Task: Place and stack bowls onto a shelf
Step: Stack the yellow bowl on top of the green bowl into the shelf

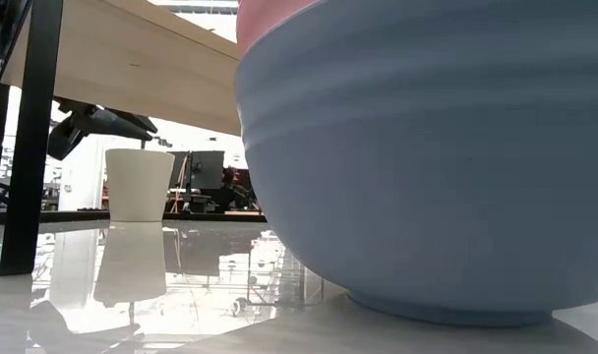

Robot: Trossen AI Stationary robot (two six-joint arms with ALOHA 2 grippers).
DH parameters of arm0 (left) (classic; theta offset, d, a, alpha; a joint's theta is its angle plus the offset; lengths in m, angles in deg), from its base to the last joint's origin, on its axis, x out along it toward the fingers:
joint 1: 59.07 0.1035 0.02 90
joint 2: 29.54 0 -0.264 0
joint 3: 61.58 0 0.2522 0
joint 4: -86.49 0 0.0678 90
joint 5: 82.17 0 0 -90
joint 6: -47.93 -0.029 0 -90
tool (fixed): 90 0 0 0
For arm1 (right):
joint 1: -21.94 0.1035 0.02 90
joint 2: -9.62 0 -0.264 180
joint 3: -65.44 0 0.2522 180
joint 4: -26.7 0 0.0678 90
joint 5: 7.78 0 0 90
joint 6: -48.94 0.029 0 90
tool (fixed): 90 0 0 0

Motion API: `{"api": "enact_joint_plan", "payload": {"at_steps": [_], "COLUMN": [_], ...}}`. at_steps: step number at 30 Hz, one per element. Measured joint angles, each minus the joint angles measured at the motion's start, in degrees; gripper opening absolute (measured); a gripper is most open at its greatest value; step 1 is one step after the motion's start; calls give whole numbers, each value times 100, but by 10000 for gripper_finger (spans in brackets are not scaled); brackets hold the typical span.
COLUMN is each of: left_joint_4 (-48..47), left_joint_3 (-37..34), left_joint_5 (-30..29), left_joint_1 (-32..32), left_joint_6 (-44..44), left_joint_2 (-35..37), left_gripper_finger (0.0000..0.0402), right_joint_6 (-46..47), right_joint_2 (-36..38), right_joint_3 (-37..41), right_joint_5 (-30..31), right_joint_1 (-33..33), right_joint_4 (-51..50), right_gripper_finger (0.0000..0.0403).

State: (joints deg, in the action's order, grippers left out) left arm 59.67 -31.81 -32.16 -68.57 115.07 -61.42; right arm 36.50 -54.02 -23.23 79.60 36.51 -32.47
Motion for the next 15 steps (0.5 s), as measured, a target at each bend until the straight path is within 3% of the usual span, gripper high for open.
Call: {"api": "enact_joint_plan", "payload": {"at_steps": [3, 8, 15], "left_joint_4": [7, 11, 11], "left_joint_3": [0, 0, 0], "left_joint_5": [-35, -43, -54], "left_joint_1": [1, 0, 0], "left_joint_6": [0, 0, 24], "left_joint_2": [0, 0, 0], "left_gripper_finger": [43, 43, 43], "right_joint_6": [-772, -1892, -2861], "right_joint_2": [-102, -562, -1425], "right_joint_3": [-409, -829, -1246], "right_joint_5": [373, 394, -61], "right_joint_1": [-421, -1234, -1828], "right_joint_4": [-94, -87, -344], "right_gripper_finger": [22, 22, 22]}}
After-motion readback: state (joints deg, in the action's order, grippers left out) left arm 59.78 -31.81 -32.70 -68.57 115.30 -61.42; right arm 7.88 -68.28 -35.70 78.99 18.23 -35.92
